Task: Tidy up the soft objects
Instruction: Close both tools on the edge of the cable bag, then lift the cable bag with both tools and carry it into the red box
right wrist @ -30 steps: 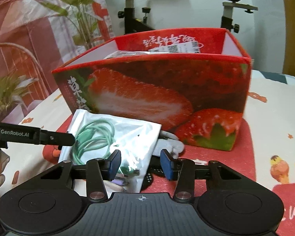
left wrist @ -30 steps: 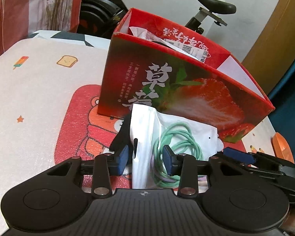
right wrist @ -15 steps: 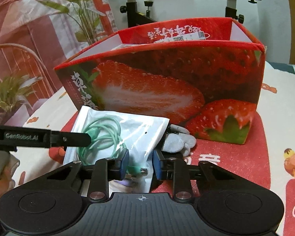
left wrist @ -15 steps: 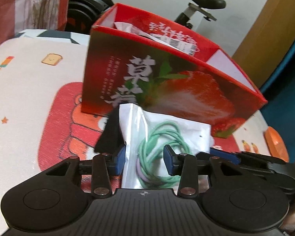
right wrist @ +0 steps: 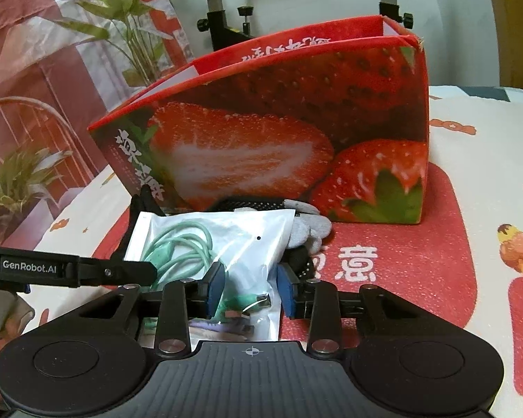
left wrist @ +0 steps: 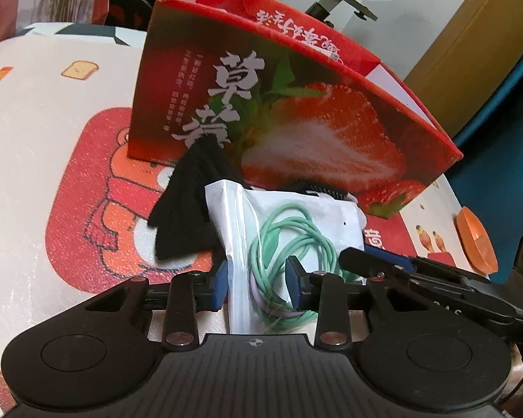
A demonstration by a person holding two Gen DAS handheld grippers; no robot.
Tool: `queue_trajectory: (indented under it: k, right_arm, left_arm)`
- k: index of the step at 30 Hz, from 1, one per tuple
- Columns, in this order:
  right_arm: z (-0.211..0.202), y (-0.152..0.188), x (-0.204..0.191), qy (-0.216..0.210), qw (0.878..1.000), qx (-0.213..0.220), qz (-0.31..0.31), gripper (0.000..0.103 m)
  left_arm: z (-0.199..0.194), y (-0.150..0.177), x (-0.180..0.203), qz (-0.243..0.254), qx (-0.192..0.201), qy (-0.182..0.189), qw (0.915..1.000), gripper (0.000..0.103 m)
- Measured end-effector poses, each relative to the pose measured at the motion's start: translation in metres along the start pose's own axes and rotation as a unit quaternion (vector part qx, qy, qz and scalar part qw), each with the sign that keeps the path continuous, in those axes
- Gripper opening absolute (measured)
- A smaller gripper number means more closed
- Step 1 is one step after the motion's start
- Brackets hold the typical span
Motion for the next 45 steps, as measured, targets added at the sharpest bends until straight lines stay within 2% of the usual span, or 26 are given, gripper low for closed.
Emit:
queue_trajectory:
  k: [10, 16, 28, 31, 39, 45]
  right_arm:
    - [0.0, 0.0, -0.003, 0.009, 1.0, -0.003, -0.006, 0.033]
    - [0.001, 0.0, -0.007, 0.02, 1.0, -0.011, -0.022, 0.04]
    - [0.0, 0.002, -0.005, -0.012, 0.999, -0.031, -0.002, 0.041]
    - [0.0, 0.004, -0.009, -0.011, 0.999, -0.03, -0.014, 0.045]
    - [-0.006, 0.003, -0.018, 0.001, 0.998, -0.032, -0.054, 0.033]
    - [-0.017, -0.001, -0.022, -0.007, 0.999, -0.019, -0.049, 0.029]
  left_arm:
    - [0.005, 0.003, 0.004, 0.007, -0.007, 0.006, 0.9999, 0.037]
    - [0.005, 0.003, 0.005, 0.012, -0.006, 0.004, 0.9999, 0.037]
    - [0.004, 0.004, 0.004, 0.013, -0.005, 0.003, 0.9999, 0.037]
    - [0.004, 0.004, 0.005, 0.017, -0.005, 0.001, 0.9999, 0.037]
    - [-0.002, 0.006, 0.004, 0.008, -0.003, 0.005, 0.9999, 0.036]
    - [-0.013, 0.006, 0.009, 0.014, 0.011, 0.016, 0.9997, 0.036]
Point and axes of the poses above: each gripper's, at about its wrist camera, not at the fingertips, and z roughly the way its jaws point, x to its right, y to its underside, the point moved 3 cm from there along z, roughly the way its jaws point, and after that the axes turned 5 degrees about -x, right-handed, at the moved point
